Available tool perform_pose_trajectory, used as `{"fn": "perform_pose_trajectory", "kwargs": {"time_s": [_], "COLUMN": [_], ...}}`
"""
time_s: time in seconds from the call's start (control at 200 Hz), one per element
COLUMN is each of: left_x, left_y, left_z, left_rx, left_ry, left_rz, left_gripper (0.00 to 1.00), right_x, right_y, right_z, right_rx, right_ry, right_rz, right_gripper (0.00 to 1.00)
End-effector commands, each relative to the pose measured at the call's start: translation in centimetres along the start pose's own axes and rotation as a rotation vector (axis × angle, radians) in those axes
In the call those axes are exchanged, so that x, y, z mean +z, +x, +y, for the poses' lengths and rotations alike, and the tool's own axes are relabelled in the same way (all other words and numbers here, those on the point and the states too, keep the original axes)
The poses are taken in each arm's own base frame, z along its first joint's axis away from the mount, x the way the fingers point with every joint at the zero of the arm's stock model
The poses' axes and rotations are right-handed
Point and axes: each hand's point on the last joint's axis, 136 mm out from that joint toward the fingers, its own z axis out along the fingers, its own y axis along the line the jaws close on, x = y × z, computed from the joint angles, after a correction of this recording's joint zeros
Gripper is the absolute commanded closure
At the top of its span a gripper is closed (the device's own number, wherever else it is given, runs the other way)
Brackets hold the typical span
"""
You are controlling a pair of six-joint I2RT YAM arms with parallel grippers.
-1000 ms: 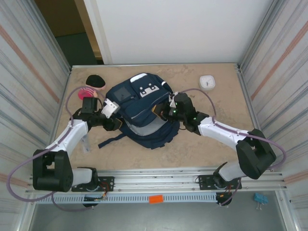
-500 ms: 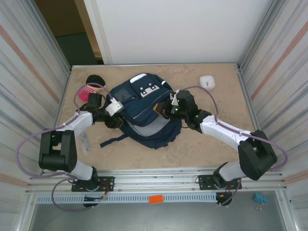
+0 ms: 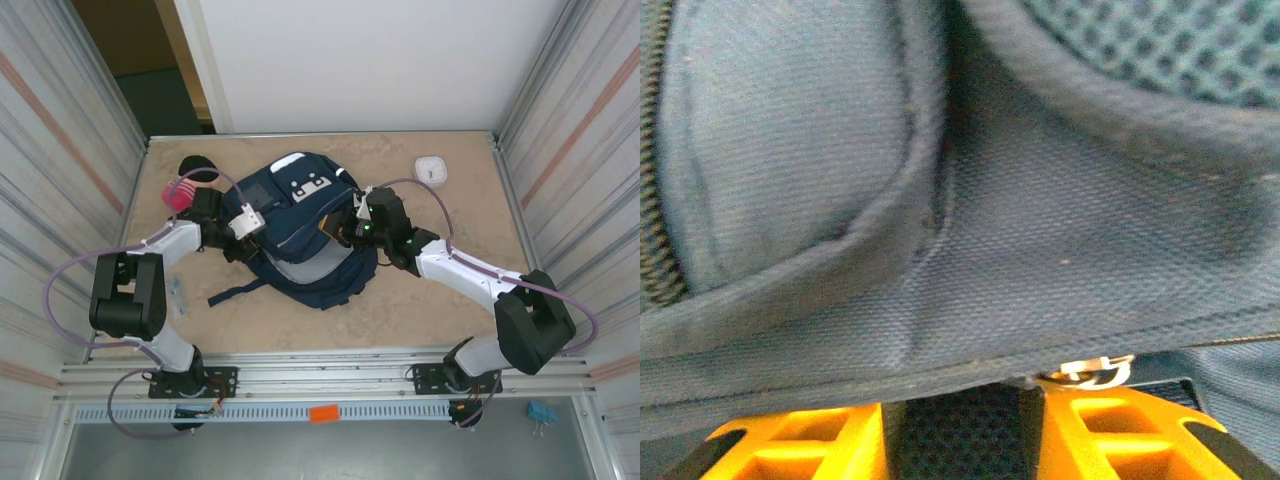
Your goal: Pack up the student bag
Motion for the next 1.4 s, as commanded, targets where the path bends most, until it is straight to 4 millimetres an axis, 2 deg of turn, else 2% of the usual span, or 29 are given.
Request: {"fn": "perform_pose_trajectory", "kwargs": {"time_s": [0.0,0.06,0.185,0.341,0.531,0.671,0.762,0.862,0.897,0.977,1.052,1.173,1.283,1.398], "left_x": [-0.5,-0.4,-0.6,-1.8,-3.0,-3.1,-3.2,-3.8,-4.1,-5.1,-5.5,-5.4,-4.9,-3.9], "left_y": [-0.7,-0.7,-0.7,-1.3,-2.3,-1.9,-1.1,-0.6,-0.6,-0.8,-0.9,-0.5,-0.4,-0.5], "left_z": [-1.2,-1.1,-1.6,-2.9,-4.9,-6.3,-5.9,-4.1,-3.1,-1.5,-1.0,-0.8,-0.4,-0.8], "left_rx": [0.037,0.030,0.021,0.003,-0.085,-0.129,-0.163,-0.243,-0.287,-0.346,-0.330,-0.210,-0.103,-0.001], "left_ry": [0.046,0.041,0.058,0.086,0.157,0.183,0.152,0.094,0.066,0.026,-0.002,-0.034,-0.047,-0.020], "left_rz": [-0.025,-0.030,-0.028,-0.072,-0.113,-0.080,-0.051,-0.064,-0.076,-0.116,-0.136,-0.124,-0.114,-0.096], "left_gripper": [0.63,0.63,0.84,0.96,1.00,1.00,1.00,1.00,0.91,0.61,0.45,0.37,0.35,0.34], "right_x": [-0.8,-0.7,-0.8,-0.7,-0.5,-0.6,-0.6,-0.8,-1.0,-1.5,-2.0,-2.8,-3.4,-3.3], "right_y": [-0.9,-0.9,-0.9,-1.0,-1.0,-1.2,-1.2,-1.3,-1.3,-1.7,-1.9,-2.4,-2.6,-2.6], "right_z": [2.1,2.1,1.9,0.7,-0.2,-0.4,-0.3,-0.1,0.3,1.4,2.5,3.8,4.2,4.0], "right_rx": [-0.050,-0.049,-0.049,-0.029,-0.012,0.024,0.022,0.022,0.022,0.014,-0.002,-0.015,-0.056,-0.057], "right_ry": [-0.070,-0.069,-0.065,-0.041,-0.029,-0.031,-0.034,-0.041,-0.052,-0.080,-0.097,-0.108,-0.112,-0.102], "right_rz": [-0.034,-0.033,-0.040,-0.054,-0.071,-0.087,-0.089,-0.086,-0.083,-0.084,-0.083,-0.093,-0.097,-0.090], "right_gripper": [0.89,0.89,0.89,0.89,0.90,0.90,0.90,0.90,0.90,0.90,0.90,0.90,0.90,0.89]}}
